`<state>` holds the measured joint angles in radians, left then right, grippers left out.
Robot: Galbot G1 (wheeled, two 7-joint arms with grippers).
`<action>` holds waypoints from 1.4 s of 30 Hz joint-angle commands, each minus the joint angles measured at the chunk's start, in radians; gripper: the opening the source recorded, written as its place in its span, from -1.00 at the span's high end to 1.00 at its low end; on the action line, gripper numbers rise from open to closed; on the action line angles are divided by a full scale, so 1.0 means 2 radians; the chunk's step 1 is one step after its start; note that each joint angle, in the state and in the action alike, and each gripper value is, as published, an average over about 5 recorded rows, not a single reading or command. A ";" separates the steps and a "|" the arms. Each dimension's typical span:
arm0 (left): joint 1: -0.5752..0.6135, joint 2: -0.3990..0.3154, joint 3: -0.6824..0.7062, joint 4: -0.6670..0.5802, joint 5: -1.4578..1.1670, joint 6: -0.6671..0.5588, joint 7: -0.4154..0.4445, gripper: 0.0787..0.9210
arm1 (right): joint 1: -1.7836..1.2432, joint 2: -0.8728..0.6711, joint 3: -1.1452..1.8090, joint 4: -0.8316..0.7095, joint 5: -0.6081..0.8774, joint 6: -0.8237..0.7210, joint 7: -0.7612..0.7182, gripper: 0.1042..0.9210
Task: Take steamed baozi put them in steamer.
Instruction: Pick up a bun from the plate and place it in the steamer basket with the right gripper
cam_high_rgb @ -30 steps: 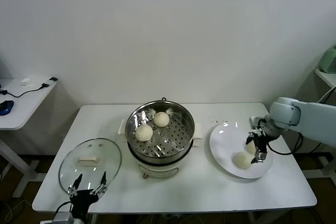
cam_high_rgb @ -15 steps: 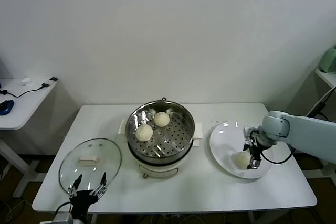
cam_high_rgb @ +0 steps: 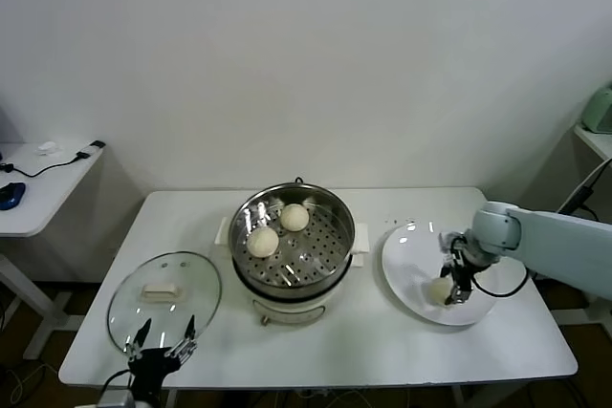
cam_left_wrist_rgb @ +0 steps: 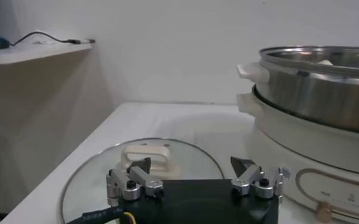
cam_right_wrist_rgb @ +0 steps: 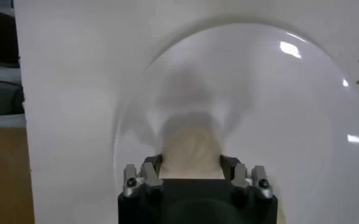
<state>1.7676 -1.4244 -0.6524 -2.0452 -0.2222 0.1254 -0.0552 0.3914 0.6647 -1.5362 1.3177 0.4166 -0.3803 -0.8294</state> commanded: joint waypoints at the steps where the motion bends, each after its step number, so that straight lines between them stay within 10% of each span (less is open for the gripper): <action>1: 0.001 0.000 0.000 0.000 0.000 0.000 0.000 -0.77 | 0.072 0.007 -0.025 0.005 -0.005 0.011 -0.024 -0.31; 15: 0.000 0.001 0.004 -0.011 0.003 0.004 0.001 -0.77 | 0.383 0.233 -0.052 0.021 0.094 0.186 -0.116 -0.32; 27: -0.001 0.005 0.002 -0.010 0.002 0.004 0.002 -0.77 | 0.264 0.341 0.005 0.106 -0.075 0.391 -0.121 -0.30; 42: -0.001 0.005 -0.007 -0.003 -0.005 0.003 0.001 -0.77 | 0.119 0.367 -0.011 0.042 -0.194 0.403 -0.080 -0.31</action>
<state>1.7637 -1.4131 -0.6669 -2.0489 -0.2324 0.1314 -0.0533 0.7795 1.3327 -1.5624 1.4422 0.1928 0.3400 -1.0158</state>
